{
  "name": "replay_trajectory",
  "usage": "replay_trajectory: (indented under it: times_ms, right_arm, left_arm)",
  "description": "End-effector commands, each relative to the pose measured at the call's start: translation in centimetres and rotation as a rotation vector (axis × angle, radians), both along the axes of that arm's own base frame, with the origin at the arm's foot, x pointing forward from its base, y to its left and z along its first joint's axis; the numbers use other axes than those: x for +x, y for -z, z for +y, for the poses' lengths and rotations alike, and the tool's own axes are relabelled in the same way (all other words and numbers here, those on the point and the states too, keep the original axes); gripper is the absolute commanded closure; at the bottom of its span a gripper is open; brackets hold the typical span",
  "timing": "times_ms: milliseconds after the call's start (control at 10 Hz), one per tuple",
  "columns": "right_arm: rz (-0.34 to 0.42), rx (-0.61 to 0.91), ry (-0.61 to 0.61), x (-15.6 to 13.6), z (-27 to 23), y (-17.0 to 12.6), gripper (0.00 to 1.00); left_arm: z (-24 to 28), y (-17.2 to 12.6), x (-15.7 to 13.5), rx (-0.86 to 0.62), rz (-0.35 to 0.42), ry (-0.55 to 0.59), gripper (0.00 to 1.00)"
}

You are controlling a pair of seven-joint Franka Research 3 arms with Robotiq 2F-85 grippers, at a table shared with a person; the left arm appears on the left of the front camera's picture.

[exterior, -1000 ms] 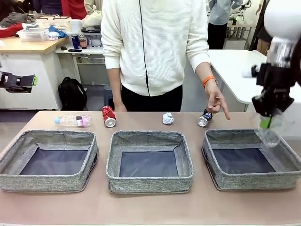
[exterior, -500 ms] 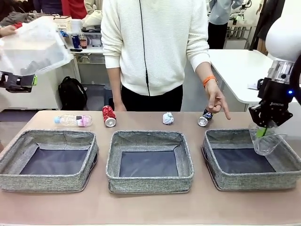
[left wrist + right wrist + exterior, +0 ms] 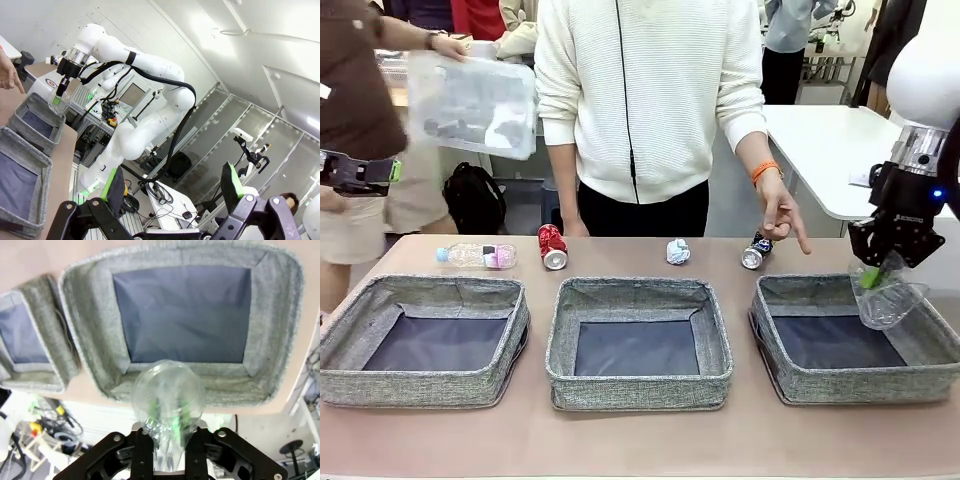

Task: Sort the waste into the appropriate baskets.
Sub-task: Place the picked waste into the Fabric basket indicated by the person.

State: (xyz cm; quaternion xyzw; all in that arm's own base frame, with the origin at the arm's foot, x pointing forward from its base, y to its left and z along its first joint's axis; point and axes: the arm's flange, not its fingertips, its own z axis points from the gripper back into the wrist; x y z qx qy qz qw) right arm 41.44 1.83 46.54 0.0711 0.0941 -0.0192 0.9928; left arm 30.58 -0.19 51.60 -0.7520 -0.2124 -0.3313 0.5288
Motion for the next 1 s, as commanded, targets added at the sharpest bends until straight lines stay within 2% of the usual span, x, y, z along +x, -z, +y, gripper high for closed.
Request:
replay_trajectory:
  times_ms: [0,100,700,900]
  right_arm:
    - [-0.055,-0.001,0.087,-0.1,-0.1,0.0,0.41]
    - [-0.058,0.002,0.099,-0.1,-0.1,-0.1,0.0]
    - [-0.11,0.099,0.1,0.1,0.2,-1.6,0.0]
    - [-0.163,0.429,0.094,0.5,1.4,-4.5,0.0]
  left_arm:
    - [0.1,0.2,-0.3,-0.005,-0.022,0.011,0.0]
    - [0.1,0.2,-0.3,-0.005,-0.022,0.011,0.0]
    - [0.1,0.2,-0.3,-0.005,-0.022,0.011,0.0]
    - [0.1,0.2,-0.3,-0.005,-0.022,0.011,0.0]
